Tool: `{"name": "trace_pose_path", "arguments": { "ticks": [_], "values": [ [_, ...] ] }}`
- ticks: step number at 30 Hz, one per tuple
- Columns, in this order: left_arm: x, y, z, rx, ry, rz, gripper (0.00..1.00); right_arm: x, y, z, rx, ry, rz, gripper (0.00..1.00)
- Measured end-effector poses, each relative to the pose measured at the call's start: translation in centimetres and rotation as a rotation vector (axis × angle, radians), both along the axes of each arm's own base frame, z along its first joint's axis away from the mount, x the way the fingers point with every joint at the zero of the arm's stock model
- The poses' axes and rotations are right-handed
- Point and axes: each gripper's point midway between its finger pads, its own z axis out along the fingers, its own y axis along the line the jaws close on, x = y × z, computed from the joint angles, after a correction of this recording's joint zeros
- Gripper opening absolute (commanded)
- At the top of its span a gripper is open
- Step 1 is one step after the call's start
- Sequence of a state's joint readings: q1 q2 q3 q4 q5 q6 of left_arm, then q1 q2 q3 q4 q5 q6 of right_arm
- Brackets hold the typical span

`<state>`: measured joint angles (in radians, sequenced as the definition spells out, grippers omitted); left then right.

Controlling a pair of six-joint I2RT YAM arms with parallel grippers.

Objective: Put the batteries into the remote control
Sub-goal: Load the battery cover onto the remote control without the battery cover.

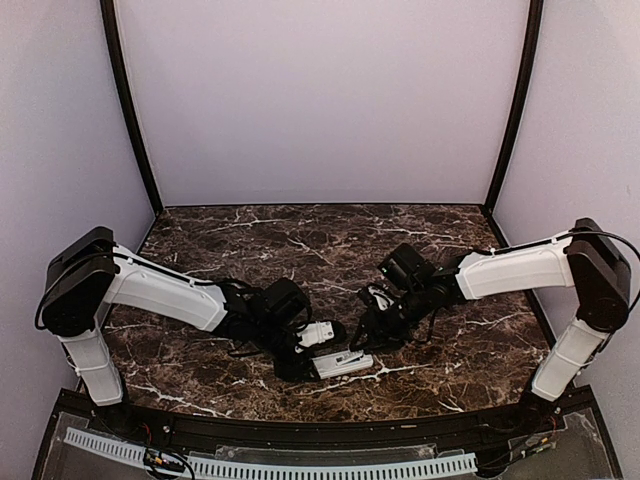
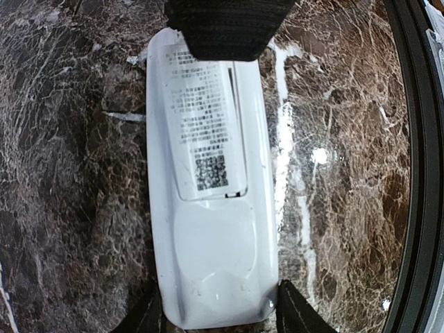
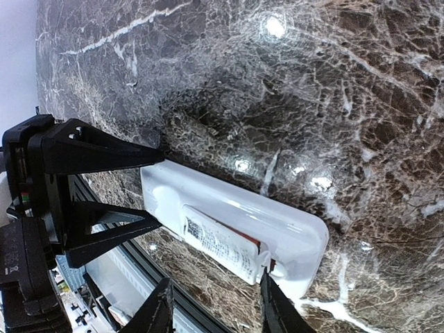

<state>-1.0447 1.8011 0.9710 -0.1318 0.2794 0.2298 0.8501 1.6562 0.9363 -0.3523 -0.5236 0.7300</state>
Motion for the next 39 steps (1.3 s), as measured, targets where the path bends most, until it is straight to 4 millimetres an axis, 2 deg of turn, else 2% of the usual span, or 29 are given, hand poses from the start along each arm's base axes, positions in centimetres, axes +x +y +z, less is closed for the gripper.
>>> {"name": "trace_pose_path", "arguments": {
  "ticks": [5, 14, 21, 27, 39],
  "values": [
    [0.0, 0.0, 0.0, 0.002, 0.002, 0.001, 0.15, 0.1, -0.3, -0.1, -0.023, -0.013, 0.007, 0.40],
    [0.0, 0.0, 0.0, 0.003, 0.003, 0.002, 0.15, 1.4, -0.1, 0.8, -0.042, -0.090, 0.030, 0.42],
    [0.0, 0.0, 0.0, 0.003, 0.003, 0.002, 0.15, 1.3, -0.2, -0.1, -0.060, -0.080, 0.041, 0.42],
    [0.0, 0.0, 0.0, 0.002, 0.003, 0.002, 0.15, 1.3, 0.3, 0.1, -0.031, -0.080, 0.045, 0.37],
    [0.0, -0.1, 0.0, 0.005, 0.005, 0.002, 0.15, 1.0, 0.0, -0.4, -0.038, -0.074, 0.044, 0.37]
  ]
}}
